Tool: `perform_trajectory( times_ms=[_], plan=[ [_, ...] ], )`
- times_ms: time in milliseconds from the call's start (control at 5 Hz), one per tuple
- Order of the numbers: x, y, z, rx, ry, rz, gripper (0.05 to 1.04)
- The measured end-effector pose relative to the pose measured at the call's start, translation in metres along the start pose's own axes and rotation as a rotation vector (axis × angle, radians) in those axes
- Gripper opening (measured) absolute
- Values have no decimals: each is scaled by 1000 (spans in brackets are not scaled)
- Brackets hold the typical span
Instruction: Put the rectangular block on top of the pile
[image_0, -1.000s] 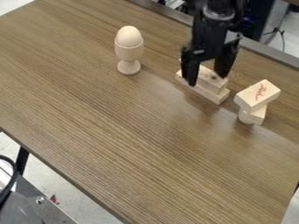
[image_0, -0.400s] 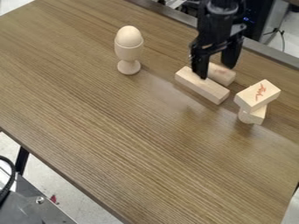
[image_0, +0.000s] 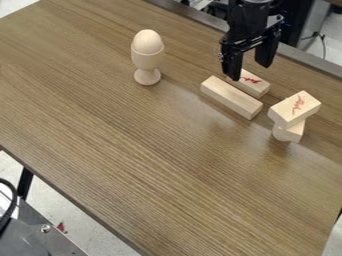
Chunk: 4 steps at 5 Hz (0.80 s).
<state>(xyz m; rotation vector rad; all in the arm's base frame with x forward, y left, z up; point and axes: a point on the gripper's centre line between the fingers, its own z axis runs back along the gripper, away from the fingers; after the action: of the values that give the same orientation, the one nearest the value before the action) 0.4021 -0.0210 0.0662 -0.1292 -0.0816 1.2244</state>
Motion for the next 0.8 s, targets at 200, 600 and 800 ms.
perform_trajectory(
  times_ms=[200,600,800],
  plan=[
    [0,3,-13,28,13,7,999],
    [0,-9,-26,25,4,-47,999],
    [2,-15,-24,15,0,-54,999]
  ],
)
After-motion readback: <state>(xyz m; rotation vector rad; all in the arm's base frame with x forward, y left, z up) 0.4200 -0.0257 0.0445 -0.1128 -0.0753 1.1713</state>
